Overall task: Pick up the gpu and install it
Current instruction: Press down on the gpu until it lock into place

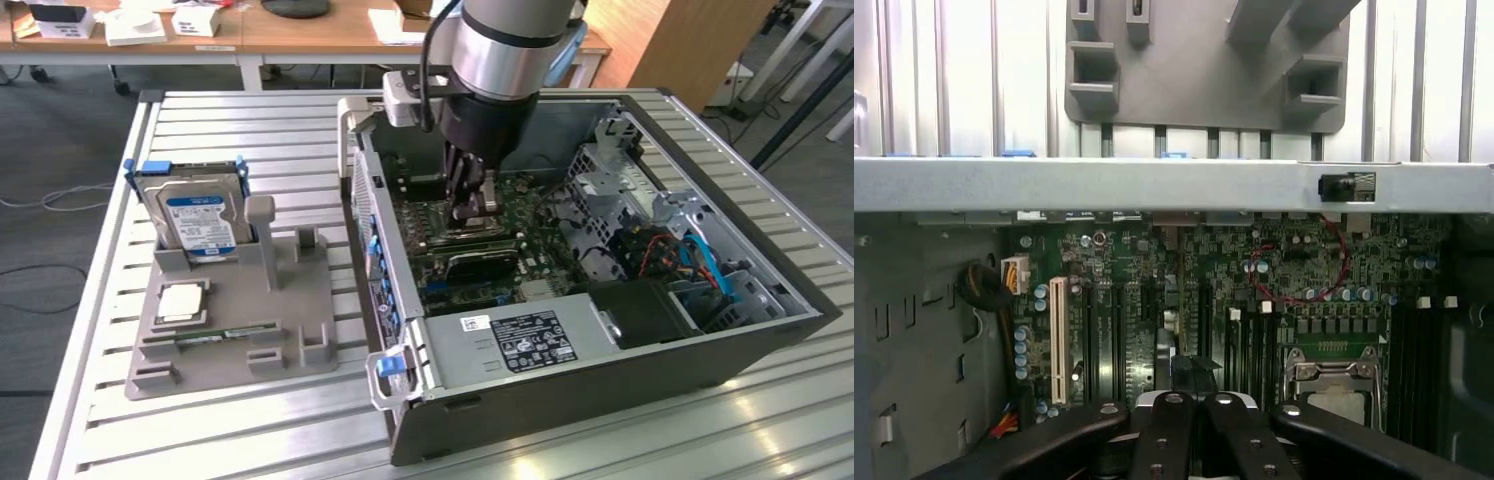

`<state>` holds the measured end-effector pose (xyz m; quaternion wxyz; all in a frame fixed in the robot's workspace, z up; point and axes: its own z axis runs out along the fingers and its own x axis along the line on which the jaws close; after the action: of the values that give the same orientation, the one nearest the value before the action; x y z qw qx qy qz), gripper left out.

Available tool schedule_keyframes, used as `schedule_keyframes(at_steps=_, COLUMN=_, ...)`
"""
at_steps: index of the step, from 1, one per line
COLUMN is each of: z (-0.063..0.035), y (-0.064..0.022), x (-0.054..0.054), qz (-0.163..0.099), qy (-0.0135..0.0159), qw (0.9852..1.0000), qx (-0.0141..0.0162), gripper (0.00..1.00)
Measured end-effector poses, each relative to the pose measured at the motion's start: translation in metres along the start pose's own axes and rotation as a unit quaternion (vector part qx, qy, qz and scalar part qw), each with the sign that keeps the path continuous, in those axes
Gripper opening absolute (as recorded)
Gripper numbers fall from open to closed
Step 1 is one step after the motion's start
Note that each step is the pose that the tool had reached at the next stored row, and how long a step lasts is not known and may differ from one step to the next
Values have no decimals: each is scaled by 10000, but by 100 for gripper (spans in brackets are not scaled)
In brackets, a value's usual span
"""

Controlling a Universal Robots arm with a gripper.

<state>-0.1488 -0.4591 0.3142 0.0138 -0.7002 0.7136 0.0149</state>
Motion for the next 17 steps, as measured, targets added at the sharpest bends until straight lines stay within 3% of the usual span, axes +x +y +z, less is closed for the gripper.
schedule_keyframes(at_steps=12, z=-13, y=-277, x=-6, qz=1, qy=-1, qw=10000, qx=0, gripper=11)
schedule_keyframes(at_steps=17, z=-15, y=-331, x=-6, qz=0, qy=0, qw=10000, qx=0, gripper=11)
